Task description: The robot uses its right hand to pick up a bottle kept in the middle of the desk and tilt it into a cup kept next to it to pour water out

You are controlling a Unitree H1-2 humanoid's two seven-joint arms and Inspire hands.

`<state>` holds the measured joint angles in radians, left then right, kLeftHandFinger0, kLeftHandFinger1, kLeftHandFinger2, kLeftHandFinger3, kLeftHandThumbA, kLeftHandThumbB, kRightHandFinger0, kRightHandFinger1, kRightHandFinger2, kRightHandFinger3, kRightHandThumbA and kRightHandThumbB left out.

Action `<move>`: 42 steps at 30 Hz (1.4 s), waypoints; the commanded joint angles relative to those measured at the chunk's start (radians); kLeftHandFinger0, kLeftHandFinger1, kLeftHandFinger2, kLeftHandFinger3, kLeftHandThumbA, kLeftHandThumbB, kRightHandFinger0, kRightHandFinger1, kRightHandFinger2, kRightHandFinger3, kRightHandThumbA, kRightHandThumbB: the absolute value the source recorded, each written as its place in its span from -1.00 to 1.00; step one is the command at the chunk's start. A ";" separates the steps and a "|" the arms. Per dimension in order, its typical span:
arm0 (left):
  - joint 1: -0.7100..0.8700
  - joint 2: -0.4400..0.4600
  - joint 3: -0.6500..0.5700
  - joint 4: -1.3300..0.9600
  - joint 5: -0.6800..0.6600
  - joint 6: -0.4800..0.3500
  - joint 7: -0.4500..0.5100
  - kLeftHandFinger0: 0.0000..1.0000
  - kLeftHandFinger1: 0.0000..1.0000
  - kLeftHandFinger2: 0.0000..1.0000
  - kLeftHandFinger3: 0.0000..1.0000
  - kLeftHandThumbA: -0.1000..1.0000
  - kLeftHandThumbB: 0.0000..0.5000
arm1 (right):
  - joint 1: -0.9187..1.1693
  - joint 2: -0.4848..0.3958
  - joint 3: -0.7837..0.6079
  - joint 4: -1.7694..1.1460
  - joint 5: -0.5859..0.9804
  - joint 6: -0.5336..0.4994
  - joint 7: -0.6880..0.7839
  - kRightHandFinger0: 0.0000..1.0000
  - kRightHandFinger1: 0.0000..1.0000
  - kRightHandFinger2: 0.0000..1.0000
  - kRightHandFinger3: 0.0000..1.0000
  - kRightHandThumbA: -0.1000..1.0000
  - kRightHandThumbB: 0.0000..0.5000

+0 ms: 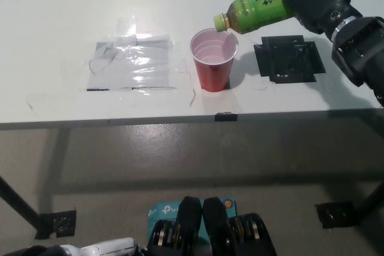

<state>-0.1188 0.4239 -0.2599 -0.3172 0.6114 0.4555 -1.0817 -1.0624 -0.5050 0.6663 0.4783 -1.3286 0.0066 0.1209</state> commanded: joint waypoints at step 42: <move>0.013 0.005 0.009 -0.040 -0.010 0.014 -0.007 1.00 1.00 1.00 1.00 1.00 0.94 | 0.080 0.208 -0.498 -0.104 0.481 0.229 0.299 -1.00 -1.00 -1.00 -0.35 -1.00 -0.86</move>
<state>-0.1093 0.4225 -0.2640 -0.3219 0.6092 0.4554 -1.0806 -0.9424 -0.3265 0.2980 0.4335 -1.0667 0.0760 0.3062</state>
